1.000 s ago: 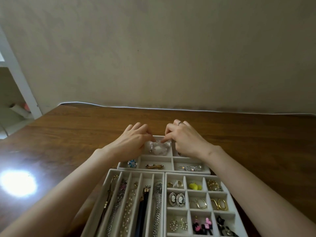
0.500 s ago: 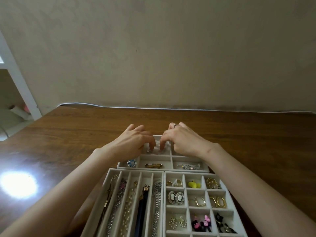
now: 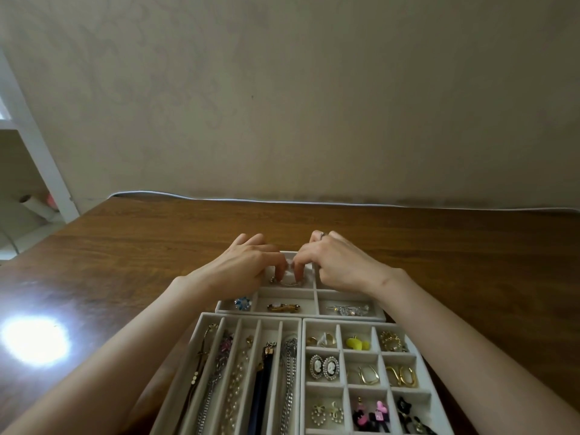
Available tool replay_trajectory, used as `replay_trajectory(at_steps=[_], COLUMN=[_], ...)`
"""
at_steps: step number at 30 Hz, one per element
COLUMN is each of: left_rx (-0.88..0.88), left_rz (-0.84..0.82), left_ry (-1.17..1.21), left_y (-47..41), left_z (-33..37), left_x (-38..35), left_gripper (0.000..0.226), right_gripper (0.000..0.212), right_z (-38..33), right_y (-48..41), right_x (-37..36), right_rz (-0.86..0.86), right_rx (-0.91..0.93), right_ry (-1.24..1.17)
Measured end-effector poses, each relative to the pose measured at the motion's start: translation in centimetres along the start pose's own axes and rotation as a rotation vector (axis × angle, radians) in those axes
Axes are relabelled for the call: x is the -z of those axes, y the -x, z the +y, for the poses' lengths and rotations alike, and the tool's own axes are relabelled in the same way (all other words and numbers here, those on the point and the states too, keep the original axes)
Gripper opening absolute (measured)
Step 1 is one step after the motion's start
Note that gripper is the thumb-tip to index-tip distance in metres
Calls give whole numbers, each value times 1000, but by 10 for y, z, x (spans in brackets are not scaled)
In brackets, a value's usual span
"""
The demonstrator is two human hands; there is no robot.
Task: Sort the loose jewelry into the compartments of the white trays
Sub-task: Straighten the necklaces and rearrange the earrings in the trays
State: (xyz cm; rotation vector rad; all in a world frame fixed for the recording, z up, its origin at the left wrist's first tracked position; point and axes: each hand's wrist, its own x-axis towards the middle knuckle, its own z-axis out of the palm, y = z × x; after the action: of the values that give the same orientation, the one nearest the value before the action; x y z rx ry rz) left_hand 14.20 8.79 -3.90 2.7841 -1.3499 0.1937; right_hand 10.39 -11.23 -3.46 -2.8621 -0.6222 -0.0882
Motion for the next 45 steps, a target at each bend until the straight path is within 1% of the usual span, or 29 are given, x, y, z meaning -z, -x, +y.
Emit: replay_trajectory(at_steps=[3, 7, 11, 14, 16, 18, 20, 23, 26, 30, 36, 41, 45], left_rx=[-4, -15, -12, -11, 40, 100, 160, 216, 231, 257, 241, 260, 277], left_rz=[3, 28, 40, 65, 157, 303, 375, 301, 189, 87, -44, -55, -75], left_ry=[-7, -3, 21, 44, 107, 143, 151, 133, 80, 63, -4, -10, -6], left_y=[0, 1, 1, 1, 3, 5, 9, 14, 16, 15, 12, 11, 10], left_z=[0, -1, 0, -2, -7, -17, -25, -31, -31, -30, -28, -26, -25], left_x=[0, -1, -2, 3, 13, 25, 35, 40, 37, 34, 25, 20, 21], left_gripper=[36, 33, 32, 31, 31, 33, 29, 19, 9, 12, 26, 31, 31], right_gripper=[51, 50, 46, 53, 57, 56, 57, 63, 62, 56, 44, 40, 41], right_z=[-1, -7, -7, -6, -7, -10, -13, -14, -17, -23, -22, -21, -21], right_y=[1, 4, 5, 5, 5, 6, 6, 3, -2, -4, 8, 15, 17], right_x=[0, 8, 9, 9, 13, 17, 20, 17, 15, 21, 21, 21, 22], right_rz=[20, 45, 14, 27, 53, 83, 107, 126, 122, 98, 77, 99, 92], right_rx=[2, 61, 49, 30, 27, 27, 30, 33, 48, 64, 51, 28, 19], right_ry=[5, 13, 20, -4, -28, -44, -56, -89, -110, -137, -166, -241, -249])
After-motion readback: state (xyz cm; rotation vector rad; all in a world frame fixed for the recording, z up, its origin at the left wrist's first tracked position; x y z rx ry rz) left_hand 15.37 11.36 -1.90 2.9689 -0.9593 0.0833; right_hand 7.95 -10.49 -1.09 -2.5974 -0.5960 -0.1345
